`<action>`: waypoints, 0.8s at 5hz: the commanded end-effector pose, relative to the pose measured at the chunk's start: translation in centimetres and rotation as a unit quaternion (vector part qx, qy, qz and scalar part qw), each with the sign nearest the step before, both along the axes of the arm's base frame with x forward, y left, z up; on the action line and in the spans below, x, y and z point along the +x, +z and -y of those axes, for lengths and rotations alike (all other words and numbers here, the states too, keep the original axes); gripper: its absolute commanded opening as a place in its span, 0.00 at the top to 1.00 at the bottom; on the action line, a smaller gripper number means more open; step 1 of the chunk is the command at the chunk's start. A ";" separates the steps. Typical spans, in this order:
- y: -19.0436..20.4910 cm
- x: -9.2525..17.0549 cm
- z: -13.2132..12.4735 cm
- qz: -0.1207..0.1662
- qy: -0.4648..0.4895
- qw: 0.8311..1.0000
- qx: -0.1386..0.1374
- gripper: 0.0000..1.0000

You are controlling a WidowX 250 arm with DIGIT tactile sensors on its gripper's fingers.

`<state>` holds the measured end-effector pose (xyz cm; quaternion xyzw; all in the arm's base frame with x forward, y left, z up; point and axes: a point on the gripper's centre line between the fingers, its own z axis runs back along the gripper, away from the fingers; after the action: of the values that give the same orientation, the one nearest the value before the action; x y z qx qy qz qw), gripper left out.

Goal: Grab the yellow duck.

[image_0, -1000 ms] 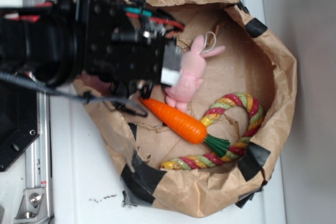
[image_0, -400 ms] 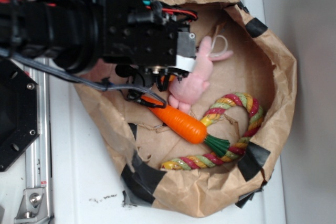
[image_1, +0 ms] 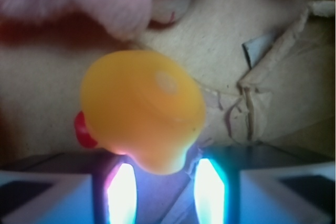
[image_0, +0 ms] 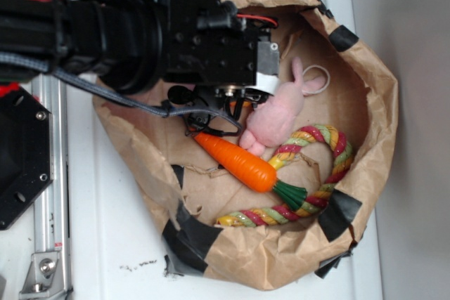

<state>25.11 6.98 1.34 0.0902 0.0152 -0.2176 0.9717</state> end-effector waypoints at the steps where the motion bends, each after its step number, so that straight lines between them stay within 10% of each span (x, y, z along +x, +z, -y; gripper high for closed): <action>1: 0.1 -0.2 0.2 -0.001 -0.006 1.000 0.011 1.00; 2: 2.4 -0.5 -0.1 0.023 0.001 1.000 -0.010 0.00; 4: 3.8 1.4 0.0 0.070 0.033 0.995 -0.061 0.00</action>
<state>25.58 6.21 3.73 0.0272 -0.0302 -0.1839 0.9821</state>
